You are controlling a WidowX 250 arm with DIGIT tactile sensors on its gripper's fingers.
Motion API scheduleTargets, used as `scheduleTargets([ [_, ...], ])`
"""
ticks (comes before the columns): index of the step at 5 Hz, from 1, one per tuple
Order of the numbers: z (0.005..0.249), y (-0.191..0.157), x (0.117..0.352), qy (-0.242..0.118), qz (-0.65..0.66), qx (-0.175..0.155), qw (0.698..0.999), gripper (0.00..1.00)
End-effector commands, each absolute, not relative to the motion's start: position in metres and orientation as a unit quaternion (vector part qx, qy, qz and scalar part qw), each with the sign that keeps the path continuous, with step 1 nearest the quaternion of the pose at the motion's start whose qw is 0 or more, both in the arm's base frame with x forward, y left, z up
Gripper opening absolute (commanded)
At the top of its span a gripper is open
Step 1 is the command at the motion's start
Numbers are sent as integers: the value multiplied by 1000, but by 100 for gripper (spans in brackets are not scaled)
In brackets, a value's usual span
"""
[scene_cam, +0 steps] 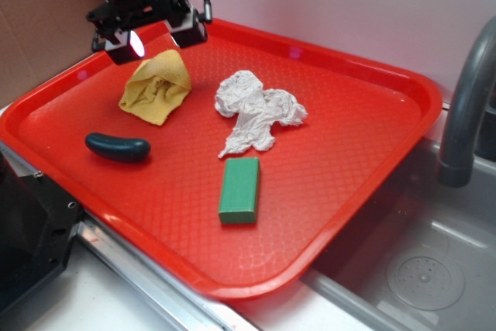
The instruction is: Grab the yellow cloth.
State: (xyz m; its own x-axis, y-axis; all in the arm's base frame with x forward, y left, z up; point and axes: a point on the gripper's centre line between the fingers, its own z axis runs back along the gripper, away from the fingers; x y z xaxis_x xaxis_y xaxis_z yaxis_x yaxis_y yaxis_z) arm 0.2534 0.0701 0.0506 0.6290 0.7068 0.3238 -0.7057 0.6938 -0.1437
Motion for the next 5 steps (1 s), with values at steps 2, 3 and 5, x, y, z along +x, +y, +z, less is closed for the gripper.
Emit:
scheduleTargets([
  [2, 23, 81, 271, -167, 356, 13, 919, 0],
  [3, 23, 81, 270, -167, 358, 15, 919, 0],
  [5, 48, 79, 272, -145, 376, -1, 915, 0],
])
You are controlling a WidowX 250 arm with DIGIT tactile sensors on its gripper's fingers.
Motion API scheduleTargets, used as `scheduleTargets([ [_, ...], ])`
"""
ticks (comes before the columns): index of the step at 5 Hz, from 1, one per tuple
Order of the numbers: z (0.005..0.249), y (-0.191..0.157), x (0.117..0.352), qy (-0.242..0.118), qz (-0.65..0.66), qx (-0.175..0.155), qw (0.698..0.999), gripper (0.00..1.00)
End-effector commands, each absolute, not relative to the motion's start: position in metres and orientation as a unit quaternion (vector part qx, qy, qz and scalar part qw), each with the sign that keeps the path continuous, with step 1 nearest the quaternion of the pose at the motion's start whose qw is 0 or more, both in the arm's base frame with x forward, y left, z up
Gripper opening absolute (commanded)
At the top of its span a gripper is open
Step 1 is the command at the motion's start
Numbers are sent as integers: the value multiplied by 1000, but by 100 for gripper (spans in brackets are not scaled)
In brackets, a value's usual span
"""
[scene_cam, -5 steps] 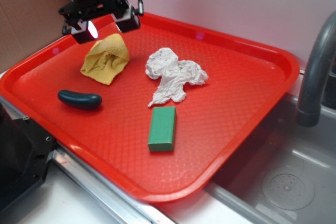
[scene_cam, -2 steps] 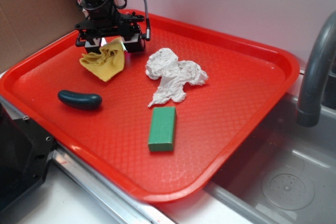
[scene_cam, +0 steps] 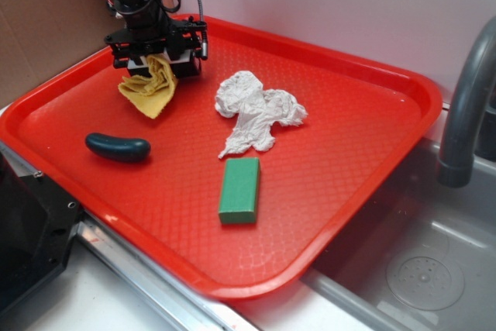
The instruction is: Grab the yellow cloth.
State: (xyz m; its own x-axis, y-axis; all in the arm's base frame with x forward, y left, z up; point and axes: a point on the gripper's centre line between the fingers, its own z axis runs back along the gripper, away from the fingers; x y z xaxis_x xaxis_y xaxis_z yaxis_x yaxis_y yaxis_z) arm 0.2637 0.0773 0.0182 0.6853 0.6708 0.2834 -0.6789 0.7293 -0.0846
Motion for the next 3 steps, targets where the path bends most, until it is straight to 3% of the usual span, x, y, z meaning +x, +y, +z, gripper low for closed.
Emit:
scheduleTargets([
  [1, 80, 65, 273, -110, 371, -11, 922, 0],
  [2, 119, 32, 267, -42, 316, -58, 946, 0],
  [3, 142, 14, 252, -13, 292, -94, 952, 0],
])
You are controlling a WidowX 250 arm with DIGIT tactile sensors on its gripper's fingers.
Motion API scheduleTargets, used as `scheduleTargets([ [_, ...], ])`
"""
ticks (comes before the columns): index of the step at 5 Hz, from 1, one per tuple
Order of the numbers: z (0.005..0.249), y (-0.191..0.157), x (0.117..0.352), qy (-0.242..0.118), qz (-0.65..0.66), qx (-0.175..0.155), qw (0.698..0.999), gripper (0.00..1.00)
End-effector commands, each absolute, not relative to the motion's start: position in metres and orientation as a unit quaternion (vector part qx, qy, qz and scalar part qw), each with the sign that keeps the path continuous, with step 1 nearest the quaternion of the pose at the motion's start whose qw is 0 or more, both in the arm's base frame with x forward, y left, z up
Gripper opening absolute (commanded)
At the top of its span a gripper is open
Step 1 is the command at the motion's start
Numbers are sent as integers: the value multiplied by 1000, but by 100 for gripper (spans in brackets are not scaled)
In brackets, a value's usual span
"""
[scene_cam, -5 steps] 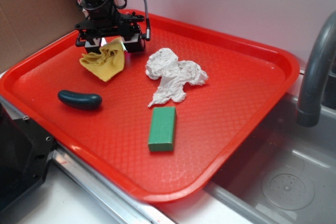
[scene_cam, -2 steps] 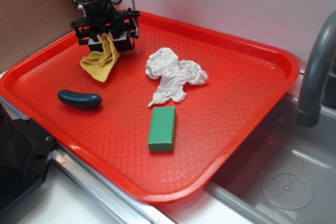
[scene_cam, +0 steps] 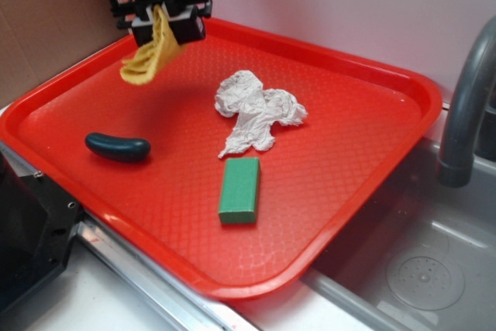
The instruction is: Grab the yellow cloth.
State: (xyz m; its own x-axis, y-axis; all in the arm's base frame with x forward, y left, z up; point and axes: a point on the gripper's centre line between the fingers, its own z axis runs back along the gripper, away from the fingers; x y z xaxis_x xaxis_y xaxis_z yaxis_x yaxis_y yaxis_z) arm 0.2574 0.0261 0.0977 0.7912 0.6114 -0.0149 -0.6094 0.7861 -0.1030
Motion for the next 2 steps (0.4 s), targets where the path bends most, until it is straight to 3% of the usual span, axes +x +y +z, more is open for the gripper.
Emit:
scheduleTargets([
  [1, 172, -3, 229, -9, 270, -120, 955, 0],
  [2, 186, -3, 210, -35, 266, -129, 955, 0],
])
